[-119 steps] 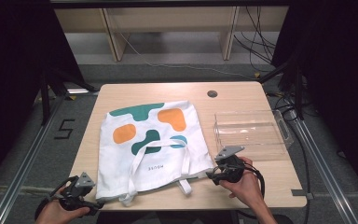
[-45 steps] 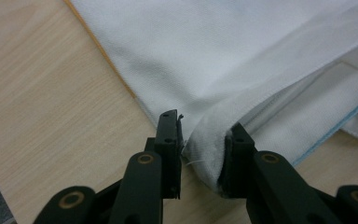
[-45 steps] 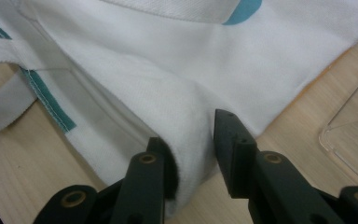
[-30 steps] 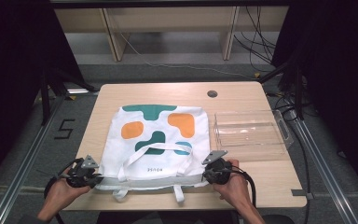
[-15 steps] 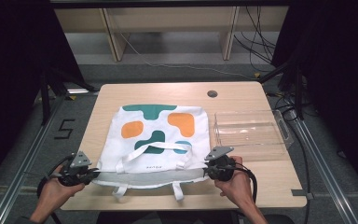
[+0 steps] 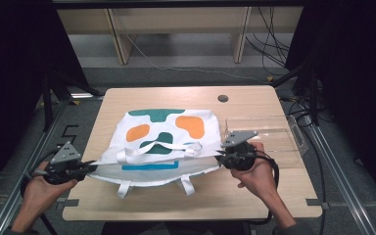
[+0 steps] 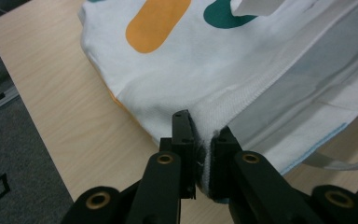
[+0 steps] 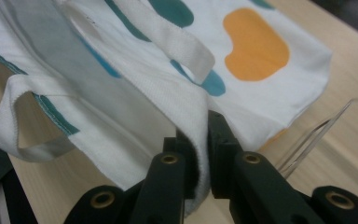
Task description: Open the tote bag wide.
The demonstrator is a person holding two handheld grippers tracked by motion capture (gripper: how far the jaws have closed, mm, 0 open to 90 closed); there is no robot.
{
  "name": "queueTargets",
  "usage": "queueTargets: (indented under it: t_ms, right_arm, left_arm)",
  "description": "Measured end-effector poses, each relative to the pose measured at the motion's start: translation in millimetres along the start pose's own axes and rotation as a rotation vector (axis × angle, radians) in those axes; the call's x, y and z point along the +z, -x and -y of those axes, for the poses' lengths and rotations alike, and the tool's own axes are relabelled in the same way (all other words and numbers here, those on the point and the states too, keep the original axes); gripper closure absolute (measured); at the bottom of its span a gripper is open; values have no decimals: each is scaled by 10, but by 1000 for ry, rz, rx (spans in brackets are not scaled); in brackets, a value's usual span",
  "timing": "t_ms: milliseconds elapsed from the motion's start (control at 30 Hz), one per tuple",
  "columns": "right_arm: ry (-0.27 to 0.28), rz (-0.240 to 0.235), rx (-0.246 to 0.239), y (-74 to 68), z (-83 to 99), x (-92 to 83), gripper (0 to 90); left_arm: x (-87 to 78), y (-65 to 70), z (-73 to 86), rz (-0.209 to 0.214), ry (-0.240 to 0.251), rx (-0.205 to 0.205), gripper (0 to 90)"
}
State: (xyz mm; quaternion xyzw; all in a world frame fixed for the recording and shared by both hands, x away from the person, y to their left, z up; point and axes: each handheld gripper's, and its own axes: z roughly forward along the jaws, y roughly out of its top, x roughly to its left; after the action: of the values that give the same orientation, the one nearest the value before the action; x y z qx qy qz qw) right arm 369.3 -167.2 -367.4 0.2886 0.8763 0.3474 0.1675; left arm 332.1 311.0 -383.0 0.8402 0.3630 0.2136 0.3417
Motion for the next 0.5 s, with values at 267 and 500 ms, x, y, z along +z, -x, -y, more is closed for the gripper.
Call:
queueTargets:
  t_ms: [267, 500]
  right_arm:
    - [55, 16, -47, 160, -514, -313, 859]
    - [101, -12, -46, 302, -848, -554, 864]
  left_arm:
    - [-363, -196, -438, -36, 51, 66, 853]
    - [-618, -344, -781, -57, 92, 64, 858]
